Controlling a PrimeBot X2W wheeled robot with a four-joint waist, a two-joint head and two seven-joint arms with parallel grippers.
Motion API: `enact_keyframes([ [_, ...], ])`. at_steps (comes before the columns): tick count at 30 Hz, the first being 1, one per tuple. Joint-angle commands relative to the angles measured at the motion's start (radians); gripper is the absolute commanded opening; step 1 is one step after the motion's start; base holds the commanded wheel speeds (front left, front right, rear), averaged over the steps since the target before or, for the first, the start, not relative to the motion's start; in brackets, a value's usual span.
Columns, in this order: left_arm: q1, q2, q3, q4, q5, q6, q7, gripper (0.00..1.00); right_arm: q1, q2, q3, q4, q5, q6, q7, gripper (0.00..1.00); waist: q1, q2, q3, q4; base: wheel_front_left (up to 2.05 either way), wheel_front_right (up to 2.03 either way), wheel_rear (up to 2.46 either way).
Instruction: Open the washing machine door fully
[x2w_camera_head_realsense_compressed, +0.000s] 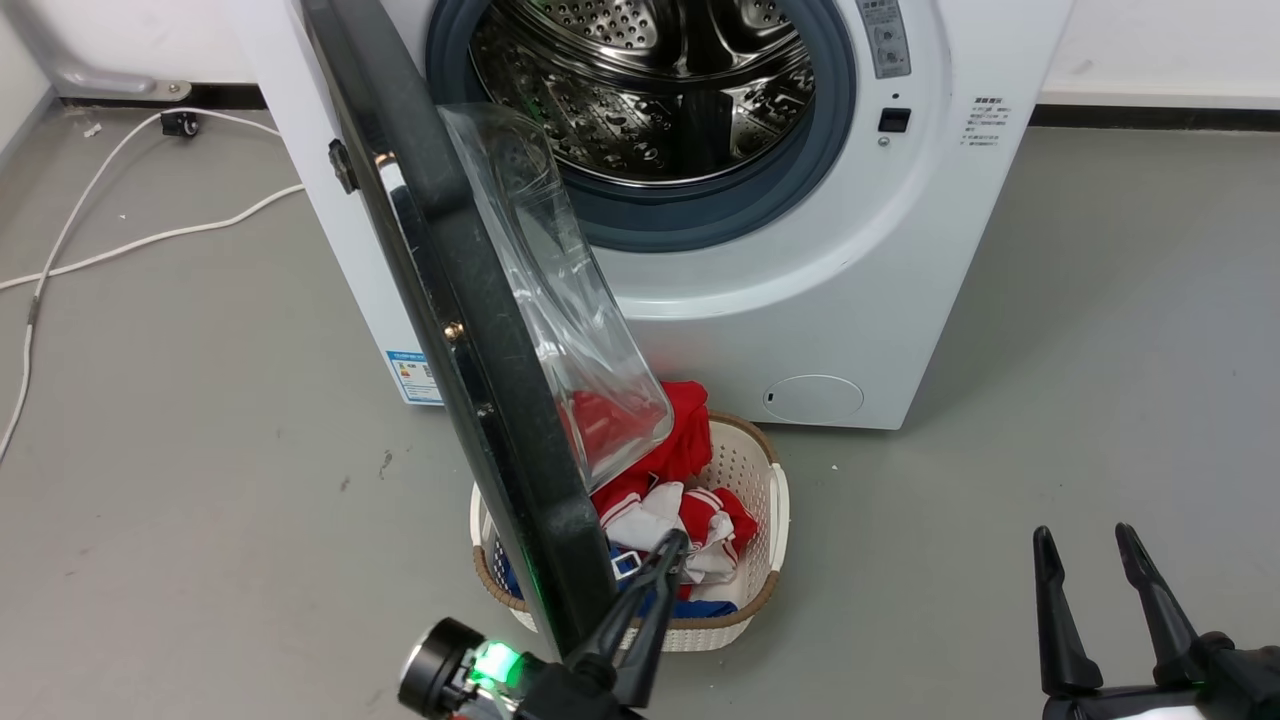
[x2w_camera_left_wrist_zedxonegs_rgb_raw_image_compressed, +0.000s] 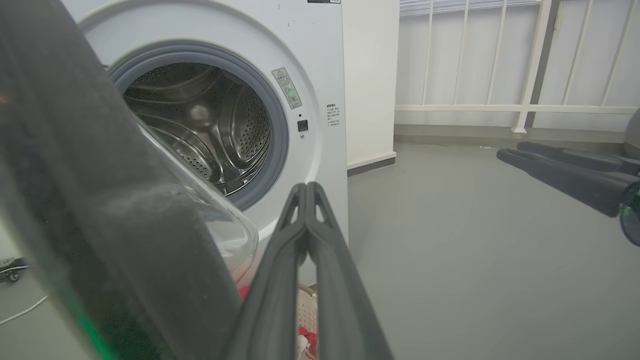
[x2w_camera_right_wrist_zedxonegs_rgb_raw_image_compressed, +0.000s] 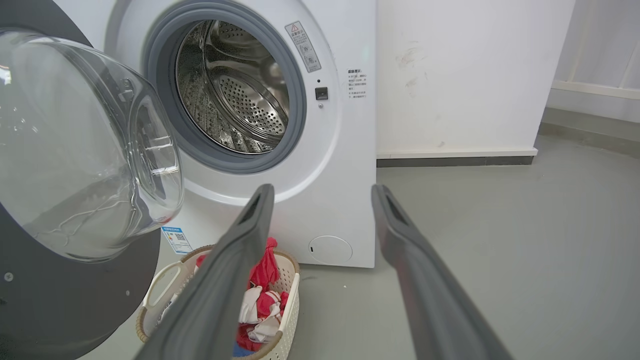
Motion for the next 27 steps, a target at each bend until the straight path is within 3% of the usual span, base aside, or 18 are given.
enact_keyframes([
  [1, 0.009, 0.005, 0.014, 0.01, -0.007, 0.011, -0.002, 0.0, -0.01, 0.003, 0.002, 0.003, -0.005, 0.0, -0.002, 1.0, -0.0001, 0.0, 0.001, 0.004, 0.0, 0.0, 0.0],
  [27, 0.152, 0.084, 0.253, 0.008, -0.067, 0.121, 0.0, 0.0, 0.017, 0.002, -0.008, 0.012, 0.016, 0.0, -0.002, 1.0, -0.0001, 0.0, -0.018, 0.114, 0.0, 0.0, 0.0],
])
